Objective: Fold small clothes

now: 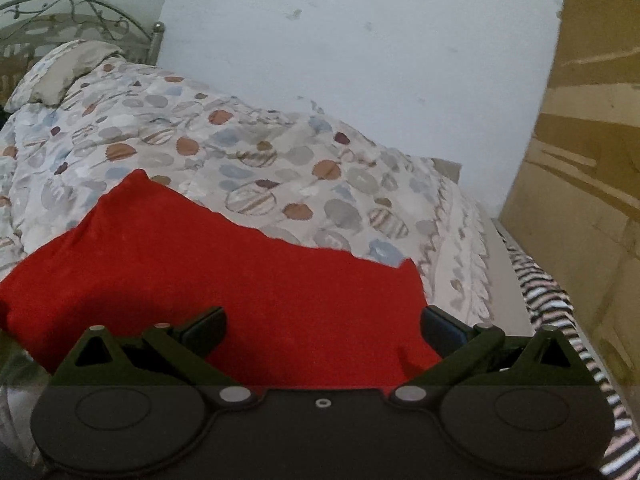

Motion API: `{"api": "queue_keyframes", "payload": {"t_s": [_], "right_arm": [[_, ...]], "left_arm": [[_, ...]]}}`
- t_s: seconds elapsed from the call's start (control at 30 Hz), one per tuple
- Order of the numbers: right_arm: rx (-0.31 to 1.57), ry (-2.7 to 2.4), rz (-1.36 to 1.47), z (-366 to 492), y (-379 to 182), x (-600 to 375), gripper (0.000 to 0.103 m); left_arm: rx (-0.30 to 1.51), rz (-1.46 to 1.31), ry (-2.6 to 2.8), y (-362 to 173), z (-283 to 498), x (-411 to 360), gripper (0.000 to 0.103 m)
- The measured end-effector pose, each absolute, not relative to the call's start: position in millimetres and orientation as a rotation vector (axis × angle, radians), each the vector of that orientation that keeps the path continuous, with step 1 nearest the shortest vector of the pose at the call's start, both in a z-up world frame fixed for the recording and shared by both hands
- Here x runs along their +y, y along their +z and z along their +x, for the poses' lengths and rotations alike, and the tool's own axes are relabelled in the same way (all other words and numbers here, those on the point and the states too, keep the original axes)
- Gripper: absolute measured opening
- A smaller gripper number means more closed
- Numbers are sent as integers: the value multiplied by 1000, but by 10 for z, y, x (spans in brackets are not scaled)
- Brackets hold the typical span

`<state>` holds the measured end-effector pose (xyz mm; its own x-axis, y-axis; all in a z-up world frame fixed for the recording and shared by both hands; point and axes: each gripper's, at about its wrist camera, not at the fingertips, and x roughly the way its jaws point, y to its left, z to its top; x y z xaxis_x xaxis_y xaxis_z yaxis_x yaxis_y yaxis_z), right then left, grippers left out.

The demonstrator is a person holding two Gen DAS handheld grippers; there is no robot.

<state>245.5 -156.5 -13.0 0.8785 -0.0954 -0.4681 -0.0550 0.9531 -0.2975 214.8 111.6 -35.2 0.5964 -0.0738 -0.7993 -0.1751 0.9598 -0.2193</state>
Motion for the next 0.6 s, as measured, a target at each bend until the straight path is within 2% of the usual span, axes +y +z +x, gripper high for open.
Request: {"api": "queue_keyframes", "payload": {"t_s": [0.2,0.47,0.6], "right_arm": [[503,4,-328,2605,-215,-1491,103],[676,-7,-236,2830,-600,-1577,103],[685,-13,-210,2856,-658,-1578,103]], "left_arm": [[950,-287,58,-402,2194,1104,103],[975,-287,53,-482,2229,1076,103],[987,-300,48,-512,2228,1079,103]]}}
